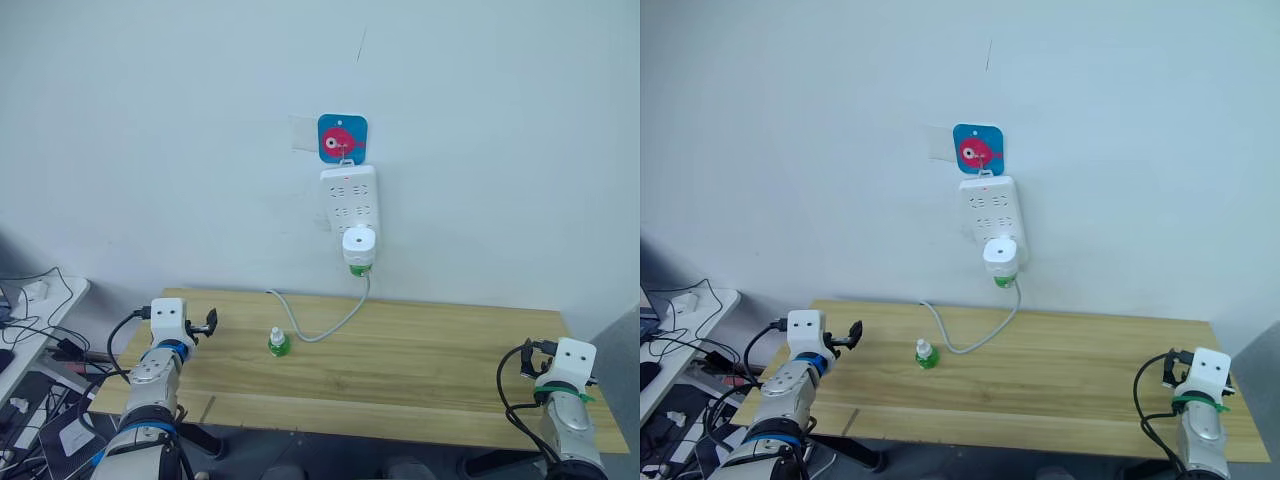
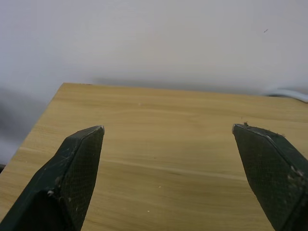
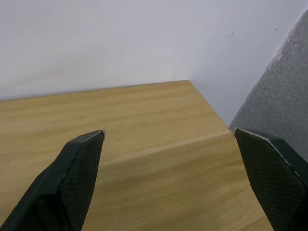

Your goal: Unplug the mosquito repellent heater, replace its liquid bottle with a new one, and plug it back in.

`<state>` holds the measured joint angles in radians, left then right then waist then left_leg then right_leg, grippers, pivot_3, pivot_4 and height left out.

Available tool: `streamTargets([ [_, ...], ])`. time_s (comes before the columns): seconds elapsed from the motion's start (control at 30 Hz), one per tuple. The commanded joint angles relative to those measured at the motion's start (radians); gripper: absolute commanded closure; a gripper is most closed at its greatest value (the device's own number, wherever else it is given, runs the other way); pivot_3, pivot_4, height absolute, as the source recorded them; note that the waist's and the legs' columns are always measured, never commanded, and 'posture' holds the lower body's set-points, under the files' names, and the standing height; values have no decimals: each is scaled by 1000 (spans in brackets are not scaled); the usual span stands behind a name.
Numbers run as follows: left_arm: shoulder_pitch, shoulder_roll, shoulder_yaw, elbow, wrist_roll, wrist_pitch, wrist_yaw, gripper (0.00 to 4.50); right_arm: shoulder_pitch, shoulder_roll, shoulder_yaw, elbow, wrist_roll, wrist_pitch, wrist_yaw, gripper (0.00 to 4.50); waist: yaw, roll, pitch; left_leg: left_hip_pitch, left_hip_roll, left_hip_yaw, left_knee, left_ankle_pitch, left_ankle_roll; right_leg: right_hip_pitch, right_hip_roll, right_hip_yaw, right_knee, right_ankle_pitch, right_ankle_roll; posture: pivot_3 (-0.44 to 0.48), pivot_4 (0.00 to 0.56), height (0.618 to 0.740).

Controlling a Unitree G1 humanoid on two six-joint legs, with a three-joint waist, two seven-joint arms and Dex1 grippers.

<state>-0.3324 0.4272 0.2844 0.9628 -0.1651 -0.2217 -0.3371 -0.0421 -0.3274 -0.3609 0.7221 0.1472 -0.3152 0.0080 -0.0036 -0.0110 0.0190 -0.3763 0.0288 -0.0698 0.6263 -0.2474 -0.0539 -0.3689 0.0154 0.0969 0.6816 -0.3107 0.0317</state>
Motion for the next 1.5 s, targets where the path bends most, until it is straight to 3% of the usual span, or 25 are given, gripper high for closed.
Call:
streamTargets([
  [0.03, 1, 19, 26, -84, -47, 1, -53, 37, 15, 7, -3, -79, 27, 12, 31, 0, 0, 1, 2, 0, 0, 0, 0, 0, 0, 0, 0, 0, 0, 0, 0, 93, 64, 740],
  [0.27, 95, 72, 42, -340, -154, 133, -227, 37, 105, 27, 25, -320, 47, 122, 93, 0, -5, 4, 31, 0, 1, 0, 0, 0, 0, 0, 0, 0, 1, 0, 0, 78, 95, 740],
  [0.4, 126, 134, 27, -517, -232, 281, -367, 37, 186, 33, 84, -581, 41, 247, 124, 0, -4, 7, 50, -1, 1, -1, 1, 0, 0, 0, 0, -1, 2, 0, 0, 77, 120, 740],
  [0.53, 55, 218, -45, -671, -265, 398, -531, 37, 256, 65, 227, -1046, 147, 466, 174, 0, -5, 8, 80, -3, 2, -3, 2, 0, 0, -3, 0, -3, 4, -1, 0, 71, 146, 740],
  [0.67, -94, 216, -118, -702, -266, 477, -595, 37, 225, 53, 345, -1251, 164, 621, 198, 0, -4, 4, 101, -4, 1, -3, 3, 0, 0, -3, 0, -4, 5, -1, 0, 60, 166, 740],
  [0.77, -213, 178, -164, -686, -274, 497, -641, 200, 150, 74, 384, -1333, 174, 711, 166, 0, -5, -1, 116, -5, 1, -3, 3, 0, 0, -3, 0, -5, 4, 0, 0, 45, 172, 740],
  [0.83, -270, 158, -183, -658, -273, 497, -673, 549, 114, 90, 395, -1380, 185, 762, 149, 0, -5, -3, 123, -7, 1, -4, 4, 0, -1, -5, 0, -5, 4, 0, 0, 35, 174, 740],
  [0.93, -346, 135, -211, -583, -241, 471, -700, 1421, 74, 102, 414, -1428, 185, 821, 140, 0, -13, -4, 132, -7, 1, -4, 4, 0, -1, -5, 0, -6, 4, 0, 0, 15, 179, 740],
  [1.2, -522, 45, -268, -322, -164, 338, -789, 1421, 27, 110, 456, -1503, 203, 915, 141, 0, -35, -7, 145, -11, 1, -6, 4, 0, -1, -6, -1, -8, 1, 0, 0, -39, 190, 740],
  [1.5, -665, -59, -269, -52, -89, 187, -794, 1421, 16, 143, 442, -1540, 210, 971, 109, 0, -47, -9, 162, -24, 1, -12, 12, 1, 0, -13, -1, -15, 3, 0, 0, -92, 206, 740],
])
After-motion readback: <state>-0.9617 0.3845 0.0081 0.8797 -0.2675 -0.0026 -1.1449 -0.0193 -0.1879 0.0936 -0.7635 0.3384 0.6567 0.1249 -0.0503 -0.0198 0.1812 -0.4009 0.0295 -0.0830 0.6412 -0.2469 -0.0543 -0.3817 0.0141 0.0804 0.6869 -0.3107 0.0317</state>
